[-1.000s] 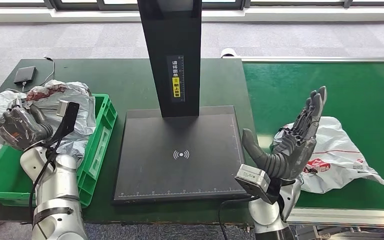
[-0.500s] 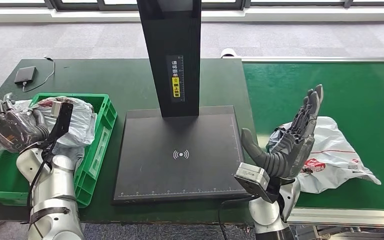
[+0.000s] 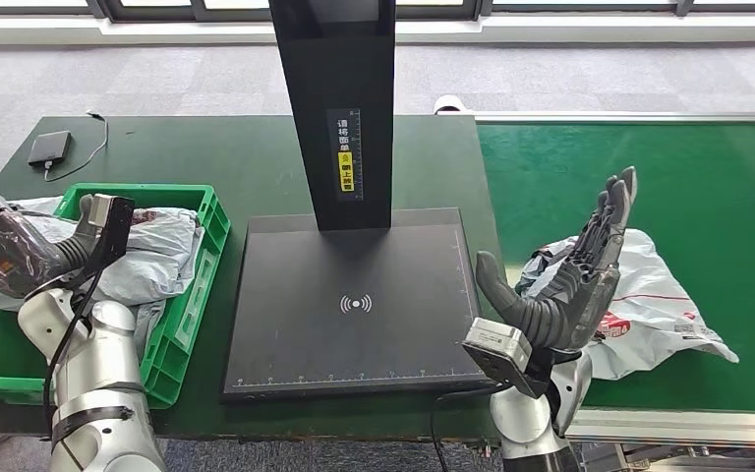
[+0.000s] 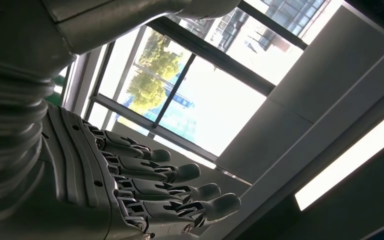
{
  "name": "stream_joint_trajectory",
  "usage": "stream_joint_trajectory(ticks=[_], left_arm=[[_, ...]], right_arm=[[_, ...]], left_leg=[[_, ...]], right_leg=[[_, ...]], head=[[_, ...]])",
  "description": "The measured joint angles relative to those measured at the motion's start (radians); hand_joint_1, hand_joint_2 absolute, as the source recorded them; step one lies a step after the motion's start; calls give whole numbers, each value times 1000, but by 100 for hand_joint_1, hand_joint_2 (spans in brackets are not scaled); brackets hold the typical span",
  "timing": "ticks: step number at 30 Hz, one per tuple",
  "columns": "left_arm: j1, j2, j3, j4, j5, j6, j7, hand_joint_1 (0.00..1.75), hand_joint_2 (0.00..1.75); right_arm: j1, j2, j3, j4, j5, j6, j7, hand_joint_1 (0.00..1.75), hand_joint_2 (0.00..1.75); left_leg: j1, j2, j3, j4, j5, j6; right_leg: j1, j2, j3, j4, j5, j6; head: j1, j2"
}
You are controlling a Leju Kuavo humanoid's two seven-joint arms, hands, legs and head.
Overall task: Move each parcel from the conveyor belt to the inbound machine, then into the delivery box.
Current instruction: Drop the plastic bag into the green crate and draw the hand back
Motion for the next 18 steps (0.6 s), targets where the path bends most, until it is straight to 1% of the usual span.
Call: stream_joint_trajectory(ticks=[3, 8, 12, 15, 18], left_arm=[[0, -4, 4, -9, 9, 0, -26, 0, 0], [-1, -10, 10, -17, 10, 0, -36, 0, 0], [-5, -14, 16, -18, 11, 0, -50, 0, 175], [-17, -19, 25, -14, 17, 0, -82, 0, 175], [-26, -29, 36, -23, 62, 0, -150, 0, 175]], right_arm=[[1, 0, -4, 0, -1, 1, 0, 0, 175], [1, 0, -9, 1, -1, 1, 0, 0, 175], [2, 0, -12, 2, -1, -2, 0, 0, 175], [2, 0, -16, 5, -1, -7, -1, 0, 175], [2, 0, -20, 6, -3, -13, -3, 0, 175]], left_leg=[[0, 0, 0, 0, 0, 0], [0, 0, 0, 0, 0, 0], [0, 0, 0, 0, 0, 0], [0, 0, 0, 0, 0, 0], [0, 0, 0, 0, 0, 0]], right_leg=[[0, 0, 0, 0, 0, 0], [0, 0, 0, 0, 0, 0], [0, 0, 0, 0, 0, 0], [0, 0, 0, 0, 0, 0], [0, 0, 0, 0, 0, 0]], head=[[0, 0], [0, 0], [0, 0], [0, 0], [0, 0]])
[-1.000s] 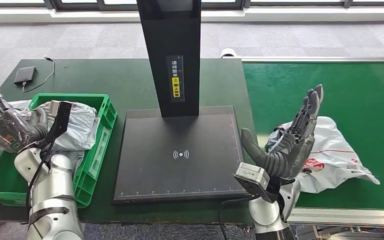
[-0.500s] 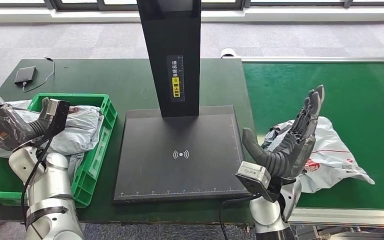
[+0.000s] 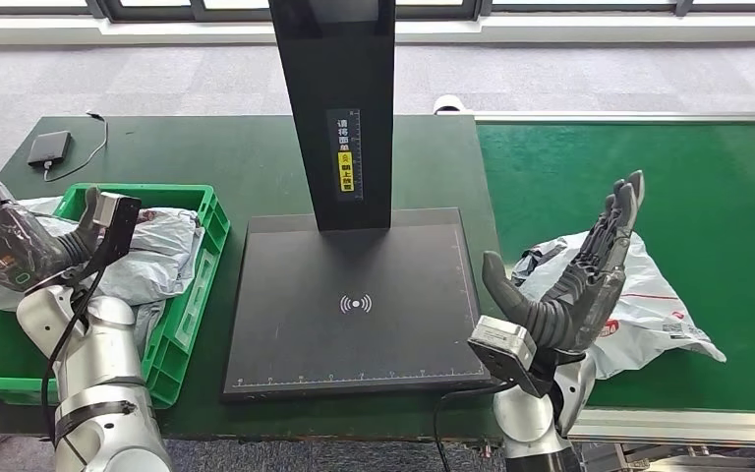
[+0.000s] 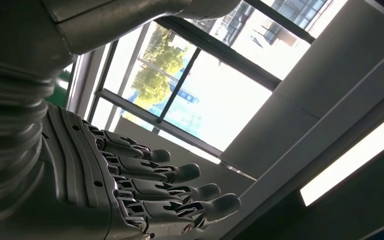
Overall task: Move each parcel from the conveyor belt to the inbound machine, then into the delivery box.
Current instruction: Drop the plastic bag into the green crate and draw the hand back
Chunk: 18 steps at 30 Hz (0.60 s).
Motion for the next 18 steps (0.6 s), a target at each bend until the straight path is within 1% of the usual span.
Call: stream_joint_trajectory(ticks=[3, 4, 5, 6, 7, 8, 9, 11, 12, 13, 14, 16, 17, 18], left_arm=[[-6, -11, 13, -8, 42, 0, -54, 0, 175], [-7, -18, 17, -9, 76, 0, -93, 0, 175], [-6, -24, 17, -9, 137, -5, -154, 0, 175], [0, -31, 7, -10, 241, -20, -228, 0, 175], [17, -37, -19, -20, 386, -49, -298, 0, 175], [44, -42, -64, -42, 571, -90, -349, 0, 175], [73, -49, -121, -70, 772, -131, -378, 0, 175], [119, -62, -227, -127, 1127, -184, -391, 0, 175], [133, -67, -265, -146, 1251, -193, -392, 0, 175], [147, -71, -294, -164, 1326, -199, -393, 0, 175], [161, -75, -321, -182, 1354, -210, -393, 0, 175], [191, -77, -369, -219, 1306, -271, -393, 0, 175], [209, -78, -395, -243, 1290, -329, -393, 0, 175], [232, -79, -423, -275, 1308, -413, -393, 0, 175]], right_arm=[[0, 0, -2, 2, 0, -3, 0, 0, 175], [0, 0, -4, 3, 7, -5, 1, 0, 175], [1, 0, -8, 4, 27, -7, 4, 0, 175], [1, 0, -17, 6, 64, -10, 13, 0, 175], [3, 0, -33, 8, 126, -13, 34, 0, 175], [5, 0, -56, 13, 200, -14, 62, 0, 175], [7, 0, -83, 18, 269, -15, 91, 0, 175], [13, 1, -133, 31, 351, -15, 129, 0, 175], [15, 1, -152, 36, 362, -16, 135, 0, 175], [17, 2, -166, 41, 368, -16, 137, 0, 175], [18, 2, -179, 46, 378, -17, 143, 0, 175], [20, 2, -202, 54, 447, -17, 191, 0, 175], [21, 2, -218, 59, 512, -17, 236, 0, 175], [22, 2, -237, 66, 596, -18, 297, 0, 175]], left_leg=[[0, 0, 0, 0, 0, 0], [0, 0, 0, 0, 0, 0], [0, 0, 0, 0, 0, 0], [0, -1, 0, 0, 0, 0], [0, -1, 0, 0, 0, 0], [0, -1, 0, 0, 0, 0], [0, -2, 0, 0, 0, 0], [0, -4, -2, 0, 0, 1], [0, -6, -2, 0, 0, 1], [0, -7, -2, 0, 0, 1], [0, -7, -2, 0, 0, 1], [0, -7, -2, 1, 0, 1], [0, -7, -2, 1, 0, 1], [0, -7, -1, 0, 0, 1]], right_leg=[[0, 0, 0, 0, 0, 0], [0, 0, 0, 0, 0, 0], [0, -1, 0, 0, 0, 0], [0, -1, 0, 0, 0, 0], [0, -2, 0, 0, 0, 0], [0, -2, 1, 0, 0, 0], [0, -2, 1, 0, 0, 0], [0, -5, 1, -1, 0, 0], [0, -6, 1, -1, 0, 0], [0, -7, 2, -1, 0, 0], [0, -7, 2, -1, 0, 0], [0, -7, 2, -1, 0, 0], [0, -7, 2, -1, 0, 0], [0, -7, 2, -1, 0, 0]], head=[[0, 0], [0, 0], [0, 0], [0, 0], [0, 0], [0, 0], [0, 0], [0, 0], [0, 0], [0, 0], [0, 0], [0, 0], [0, 0], [0, 0]])
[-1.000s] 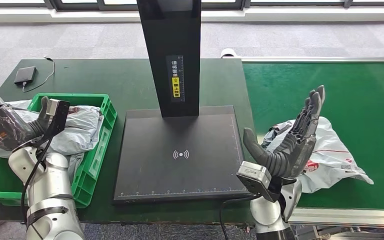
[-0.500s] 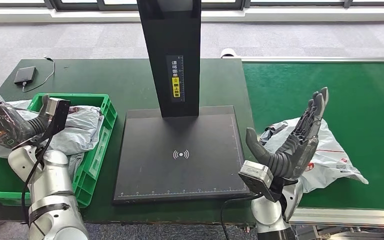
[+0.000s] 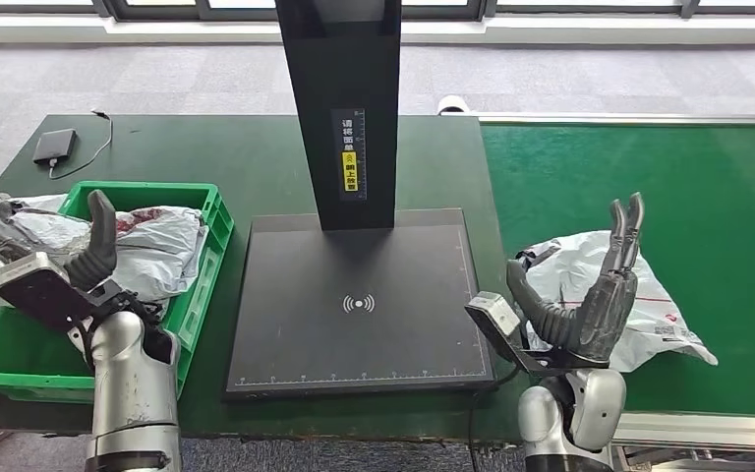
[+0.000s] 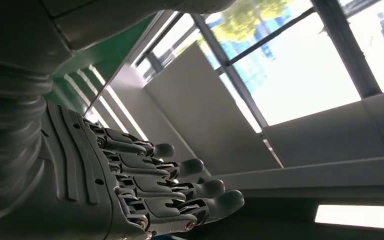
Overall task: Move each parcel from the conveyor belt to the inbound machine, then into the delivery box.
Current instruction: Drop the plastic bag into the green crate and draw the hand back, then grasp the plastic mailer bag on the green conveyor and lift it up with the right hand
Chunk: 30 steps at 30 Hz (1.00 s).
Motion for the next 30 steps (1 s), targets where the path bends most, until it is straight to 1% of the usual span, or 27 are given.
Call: stream_joint_trajectory(ticks=[2, 3, 4, 5, 7, 10, 13, 15, 18, 19, 20, 22, 25, 27, 30], left_arm=[[67, -9, -60, -81, 105, -218, 0, 0, 175], [103, -15, -87, -122, 165, -332, 0, 0, 175], [133, -20, -108, -156, 217, -430, 0, 0, 175], [157, -23, -124, -183, 262, -505, 0, 0, 175], [193, -22, -148, -217, 349, -615, 1, 0, 175], [253, -17, -189, -229, 458, -731, 2, 0, 175], [299, -13, -238, -226, 503, -776, 2, 0, 175], [319, -12, -273, -221, 492, -781, 2, 0, 175], [326, -10, -310, -210, 475, -794, 2, 0, 175], [325, -10, -318, -206, 470, -797, 2, 0, 175], [324, -10, -325, -202, 465, -798, 2, 0, 175], [323, -9, -337, -196, 457, -798, 2, 0, 175], [322, -9, -348, -193, 442, -797, 2, 0, 175], [321, -8, -355, -192, 435, -796, 2, 0, 175], [320, -8, -363, -189, 428, -796, 2, 0, 175]], right_arm=[[-6, -4, -53, 32, 151, 0, 140, 0, 175], [-13, -9, -85, 60, 197, 0, 213, 0, 175], [-23, -17, -116, 92, 219, 0, 272, 0, 175], [-34, -28, -142, 126, 226, 0, 316, 0, 175], [-61, -50, -178, 195, 226, -1, 354, 0, 175], [-115, -75, -223, 306, 226, -1, 373, 0, 175], [-170, -98, -266, 424, 227, -1, 398, 0, 175], [-209, -114, -291, 510, 203, 3, 382, 0, 175], [-273, -141, -345, 661, 52, 37, 244, 0, 175], [-293, -151, -366, 713, 8, 47, 210, 0, 175], [-308, -159, -383, 758, -17, 53, 197, 0, 175], [-331, -176, -408, 833, -30, 74, 204, 0, 175], [-358, -199, -433, 919, -25, 153, 246, 0, 175], [-369, -211, -441, 964, -13, 212, 277, 0, 175], [-380, -221, -446, 1004, -2, 258, 297, 0, 175]], left_leg=[[0, 1, 0, 0, 0, 0], [0, 1, 0, 0, 0, 0], [0, 1, -1, 0, -1, 1], [-1, 1, -1, 0, -1, 1], [-1, 1, -1, 0, -1, 1], [-1, 2, 0, 0, -1, 1], [-1, 1, 0, 0, -1, 1], [-1, 2, 0, 0, -1, 1], [-1, 1, 0, 0, -1, 1], [-1, 1, 0, 0, 0, 1], [-1, 1, 0, 0, 0, 1], [-1, 0, 0, 0, 0, 1], [-1, 1, 0, 0, -1, 1], [-1, 0, 0, 0, -1, 1], [-1, 0, 0, 0, -1, 1]], right_leg=[[0, 0, 0, 0, 0, 0], [0, 0, 0, 0, 0, 0], [0, 0, -1, 0, 0, 0], [-1, 0, -1, 0, 0, 0], [-1, 1, -1, 0, 0, 0], [-1, 1, -1, 0, 0, 0], [-1, 1, -1, 0, 0, 0], [-1, 1, 0, 0, 0, 0], [-1, 1, 0, 0, 0, 0], [-1, 1, 0, 0, 0, 0], [-1, 0, 0, 0, 0, 0], [-1, 0, 0, 0, 0, 0], [-1, 0, 0, 0, 0, 0], [-1, 0, 0, 0, 0, 0], [0, 0, 0, 0, 0, 0]], head=[[0, 0], [0, 0], [0, 0], [0, 0], [0, 0], [0, 0], [0, 0], [0, 0], [0, 0], [0, 0], [0, 0], [0, 0], [0, 0], [0, 0], [0, 0]])
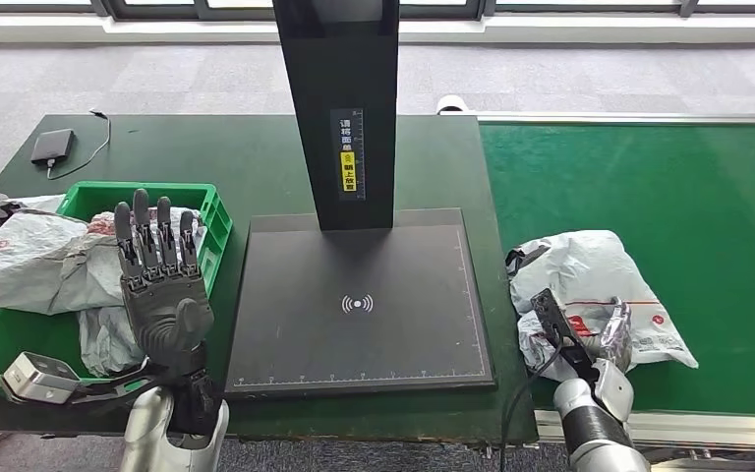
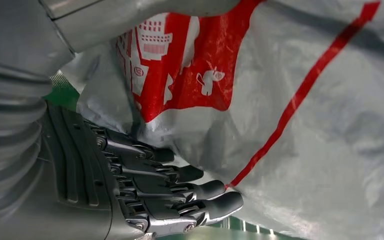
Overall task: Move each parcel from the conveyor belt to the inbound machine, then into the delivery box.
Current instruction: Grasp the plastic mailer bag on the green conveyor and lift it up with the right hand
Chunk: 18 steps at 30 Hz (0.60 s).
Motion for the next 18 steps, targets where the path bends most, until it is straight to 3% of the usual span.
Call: stream_joint_trajectory(ticks=[1, 5, 18], left_arm=[[0, 0, -1, 1, -2, 1, 0, 0, 175], [0, 0, -2, 3, -22, 7, 0, 0, 175], [-4, 1, -29, 15, -36, 55, 0, 0, 175]], right_arm=[[-4, -2, -2, 10, 4, 11, 4, 0, 175], [-14, -7, -5, 38, 29, 90, 26, 175, 175], [-22, -29, -11, 55, 36, 127, 21, 175, 175]], left_leg=[[0, 0, 0, 0, 0, 0], [0, 0, 0, 0, 0, 0], [0, 1, 3, 0, 0, 0]], right_leg=[[0, 0, 0, 0, 0, 0], [0, 0, 0, 0, 0, 0], [0, 0, 3, 0, 0, 0]], head=[[0, 0], [0, 0], [0, 0]])
